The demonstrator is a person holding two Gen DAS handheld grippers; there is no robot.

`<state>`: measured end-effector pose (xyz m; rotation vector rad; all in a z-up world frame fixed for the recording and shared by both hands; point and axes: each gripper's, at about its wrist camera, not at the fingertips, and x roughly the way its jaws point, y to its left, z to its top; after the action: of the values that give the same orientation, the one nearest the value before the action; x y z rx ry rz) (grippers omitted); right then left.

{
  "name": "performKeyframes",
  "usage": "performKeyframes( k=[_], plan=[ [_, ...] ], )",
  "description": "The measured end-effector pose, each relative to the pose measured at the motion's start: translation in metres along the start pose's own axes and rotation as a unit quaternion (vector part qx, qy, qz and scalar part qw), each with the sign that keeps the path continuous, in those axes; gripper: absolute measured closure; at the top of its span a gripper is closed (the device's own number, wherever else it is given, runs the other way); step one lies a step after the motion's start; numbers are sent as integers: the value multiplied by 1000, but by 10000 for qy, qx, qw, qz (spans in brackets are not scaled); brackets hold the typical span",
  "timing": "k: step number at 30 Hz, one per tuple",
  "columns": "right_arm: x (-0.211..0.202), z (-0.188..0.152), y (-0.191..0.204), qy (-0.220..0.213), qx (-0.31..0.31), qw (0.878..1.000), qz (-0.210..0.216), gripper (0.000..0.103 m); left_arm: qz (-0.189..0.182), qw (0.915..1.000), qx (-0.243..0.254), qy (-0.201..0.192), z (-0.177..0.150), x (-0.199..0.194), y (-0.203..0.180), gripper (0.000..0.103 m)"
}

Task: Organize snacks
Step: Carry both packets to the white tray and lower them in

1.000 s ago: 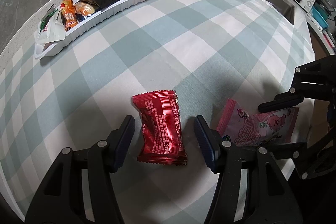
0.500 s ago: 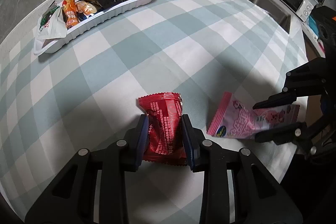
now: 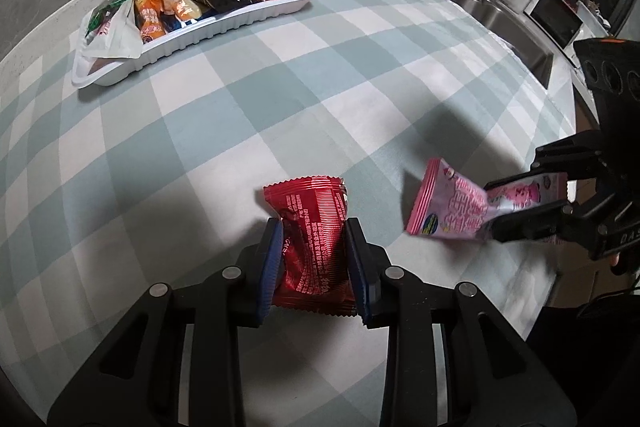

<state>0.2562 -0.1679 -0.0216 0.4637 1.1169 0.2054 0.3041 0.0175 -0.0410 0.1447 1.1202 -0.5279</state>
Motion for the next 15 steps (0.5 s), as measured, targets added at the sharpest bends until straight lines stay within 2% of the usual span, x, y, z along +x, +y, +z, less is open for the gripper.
performKeyframes(
  k=[8,15],
  plan=[
    [-2,6,-7,-64,120,9998,131,69,-121,9997,-210,-24,-1,-2,5,74],
    [-11,15,-14,-260,397,9980,428,69,-220,9989,-395,-159,8,-12,11,74]
  ],
)
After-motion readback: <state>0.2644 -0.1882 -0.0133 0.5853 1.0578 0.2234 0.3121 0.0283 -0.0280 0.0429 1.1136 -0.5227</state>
